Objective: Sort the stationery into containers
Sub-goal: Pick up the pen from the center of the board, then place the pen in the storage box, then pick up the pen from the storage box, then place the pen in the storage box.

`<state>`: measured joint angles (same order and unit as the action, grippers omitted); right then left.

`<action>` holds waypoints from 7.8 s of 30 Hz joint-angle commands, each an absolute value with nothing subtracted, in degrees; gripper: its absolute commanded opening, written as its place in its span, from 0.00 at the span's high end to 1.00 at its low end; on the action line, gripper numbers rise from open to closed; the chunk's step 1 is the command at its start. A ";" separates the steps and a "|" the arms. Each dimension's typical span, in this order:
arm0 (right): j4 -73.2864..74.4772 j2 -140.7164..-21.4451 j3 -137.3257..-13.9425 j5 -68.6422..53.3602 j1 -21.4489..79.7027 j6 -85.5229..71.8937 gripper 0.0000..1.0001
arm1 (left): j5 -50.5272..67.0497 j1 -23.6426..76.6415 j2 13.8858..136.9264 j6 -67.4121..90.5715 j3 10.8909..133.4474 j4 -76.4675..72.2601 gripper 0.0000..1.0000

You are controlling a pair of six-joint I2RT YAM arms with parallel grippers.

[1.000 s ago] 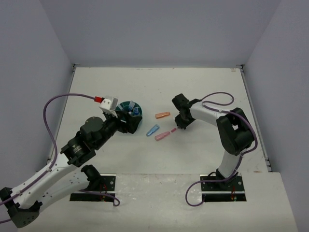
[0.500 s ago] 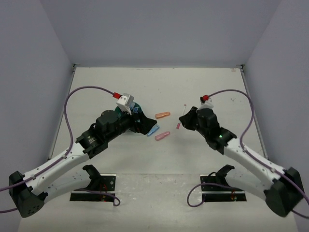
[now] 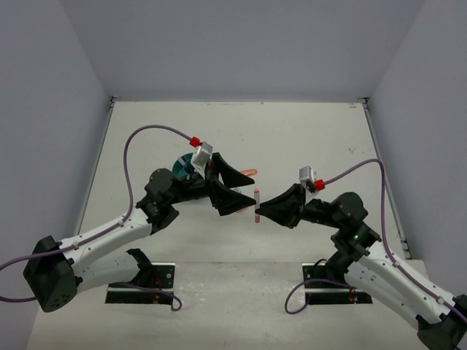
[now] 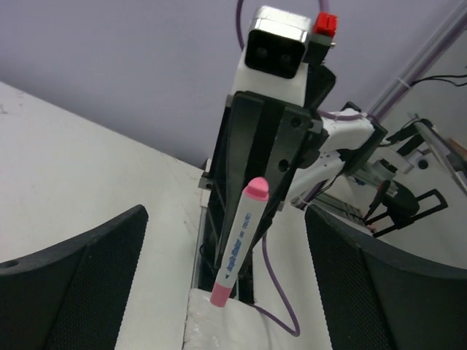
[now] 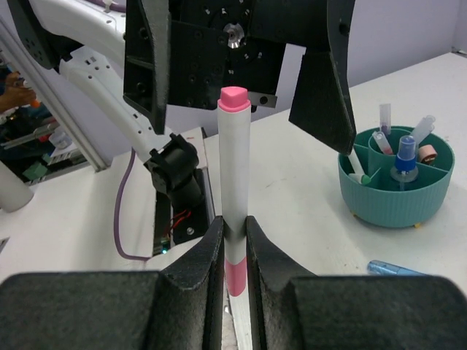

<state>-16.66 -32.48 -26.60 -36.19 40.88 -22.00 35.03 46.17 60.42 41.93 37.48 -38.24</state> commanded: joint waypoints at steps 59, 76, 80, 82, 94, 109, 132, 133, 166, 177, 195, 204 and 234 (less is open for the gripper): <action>-6.26 -31.67 -25.84 0.26 41.22 -27.69 0.01 | -59.49 41.04 61.82 33.74 28.29 -23.17 1.00; -7.34 -37.07 -26.42 -0.52 41.22 -29.11 0.01 | -53.61 41.76 55.58 41.44 26.06 -15.52 0.57; -5.77 -44.36 -28.90 -0.21 41.22 -29.70 0.01 | -49.64 42.13 48.97 40.35 26.51 -13.86 0.55; -6.06 -47.46 -29.41 -0.46 41.22 -30.40 0.01 | -48.72 42.34 46.70 39.64 26.77 -13.30 0.55; -6.97 -50.65 -30.75 -2.20 41.22 -31.29 0.01 | -47.26 39.52 49.79 43.31 34.09 -0.80 0.52; -2.99 -45.09 -29.80 -0.44 41.22 -29.83 0.02 | -15.93 9.86 62.33 57.34 44.00 10.38 0.68; -2.99 -46.58 -30.28 -0.44 41.13 -29.23 0.02 | -0.26 5.80 72.56 54.28 48.22 12.13 0.55; -2.95 -46.58 -30.32 -0.44 41.13 -29.23 0.02 | -0.15 5.80 72.63 54.32 47.92 11.79 0.56; -2.64 -47.29 -30.50 -0.18 41.13 -29.71 0.02 | 5.80 5.89 78.04 55.11 45.35 9.23 0.62; -2.46 -47.61 -30.59 1.32 41.19 -29.97 0.02 | 7.35 5.95 78.66 54.91 44.91 7.62 0.83; -2.57 -47.55 -30.48 1.37 41.13 -30.23 0.02 | 5.29 6.13 68.07 50.15 43.96 4.20 1.00; -2.71 -47.38 -30.42 1.32 41.13 -30.24 0.02 | 4.31 6.15 61.65 46.77 39.42 -0.21 1.00; -4.92 -49.13 -30.38 -0.95 41.13 -30.19 0.01 | -15.83 25.07 49.81 23.15 5.37 -71.78 1.00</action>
